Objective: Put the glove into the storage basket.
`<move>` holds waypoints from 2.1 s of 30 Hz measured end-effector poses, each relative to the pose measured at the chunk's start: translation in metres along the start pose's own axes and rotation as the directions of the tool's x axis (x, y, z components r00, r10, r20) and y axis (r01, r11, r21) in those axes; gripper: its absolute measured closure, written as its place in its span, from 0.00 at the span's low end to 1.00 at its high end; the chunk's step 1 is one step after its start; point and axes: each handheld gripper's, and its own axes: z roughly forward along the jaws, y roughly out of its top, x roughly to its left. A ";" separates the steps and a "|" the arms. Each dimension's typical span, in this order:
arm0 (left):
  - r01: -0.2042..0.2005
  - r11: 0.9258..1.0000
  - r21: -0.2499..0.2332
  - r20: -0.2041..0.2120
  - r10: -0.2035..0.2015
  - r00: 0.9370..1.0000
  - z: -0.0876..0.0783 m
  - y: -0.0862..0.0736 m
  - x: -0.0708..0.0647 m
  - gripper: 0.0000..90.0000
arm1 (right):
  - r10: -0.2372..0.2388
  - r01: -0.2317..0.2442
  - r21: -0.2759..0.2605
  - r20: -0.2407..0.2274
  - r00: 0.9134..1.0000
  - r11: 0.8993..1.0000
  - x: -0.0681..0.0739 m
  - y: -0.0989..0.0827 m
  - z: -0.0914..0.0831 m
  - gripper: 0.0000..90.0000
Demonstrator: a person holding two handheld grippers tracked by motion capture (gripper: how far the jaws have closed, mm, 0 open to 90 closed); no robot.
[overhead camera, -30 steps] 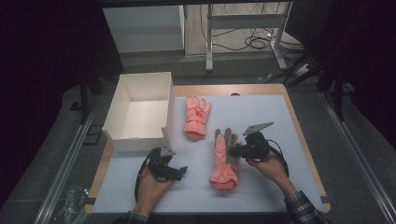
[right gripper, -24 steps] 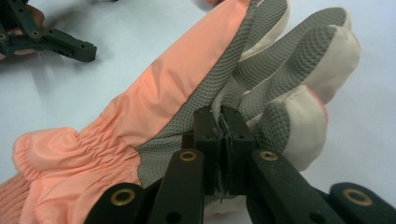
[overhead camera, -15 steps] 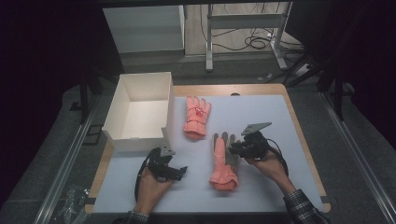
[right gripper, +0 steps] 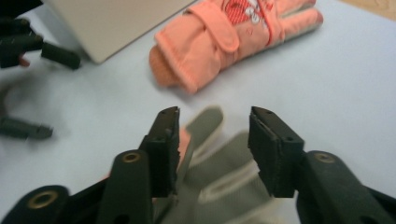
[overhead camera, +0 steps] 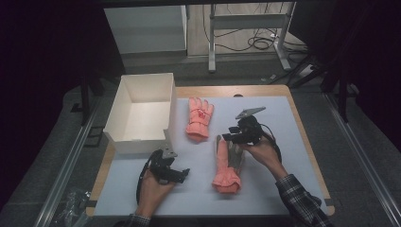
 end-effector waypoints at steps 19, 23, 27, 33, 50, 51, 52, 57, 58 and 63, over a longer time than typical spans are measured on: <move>0.000 1.000 0.000 -0.001 0.000 1.000 0.000 0.000 0.000 0.01 | 0.034 -0.034 0.000 0.021 0.999 0.999 -0.017 0.052 0.069 0.56; 0.002 1.000 -0.002 -0.001 -0.002 1.000 0.000 0.000 0.000 0.01 | 0.052 -0.052 -0.004 0.010 0.999 0.999 -0.021 0.060 0.080 0.57; 0.001 1.000 0.000 -0.001 -0.001 1.000 0.000 0.000 0.000 0.01 | 0.045 -0.045 0.003 0.011 0.999 0.999 -0.024 0.068 0.092 0.57; 0.002 1.000 -0.002 -0.001 -0.002 1.000 0.000 0.000 0.000 0.01 | 0.042 -0.042 -0.005 0.034 0.999 0.999 -0.028 0.078 0.109 0.54; 0.002 1.000 -0.002 -0.001 -0.002 1.000 0.000 0.000 0.000 0.01 | 0.014 -0.022 0.129 0.068 0.998 0.991 -0.027 0.081 0.149 0.87; 0.002 1.000 -0.003 -0.001 -0.002 1.000 0.000 0.000 0.000 0.01 | 0.011 -0.022 0.130 0.079 0.997 0.991 -0.026 0.081 0.148 0.91; 0.002 1.000 -0.002 -0.001 -0.002 1.000 0.000 0.000 0.000 0.01 | 0.009 -0.020 0.128 0.086 0.996 0.992 -0.025 0.080 0.147 0.93; 0.001 1.000 -0.002 -0.001 -0.001 1.000 0.000 0.000 0.000 0.01 | 0.005 -0.017 0.113 0.104 0.995 0.993 -0.021 0.081 0.139 0.96; 0.002 1.000 -0.002 -0.001 -0.002 1.000 0.000 0.000 0.000 0.01 | 0.008 -0.020 0.110 0.103 0.995 0.994 -0.021 0.082 0.136 0.96; 0.001 1.000 -0.002 -0.001 -0.001 1.000 0.000 0.000 0.000 0.01 | 0.029 -0.035 0.093 0.064 0.998 0.995 -0.019 0.087 0.123 0.96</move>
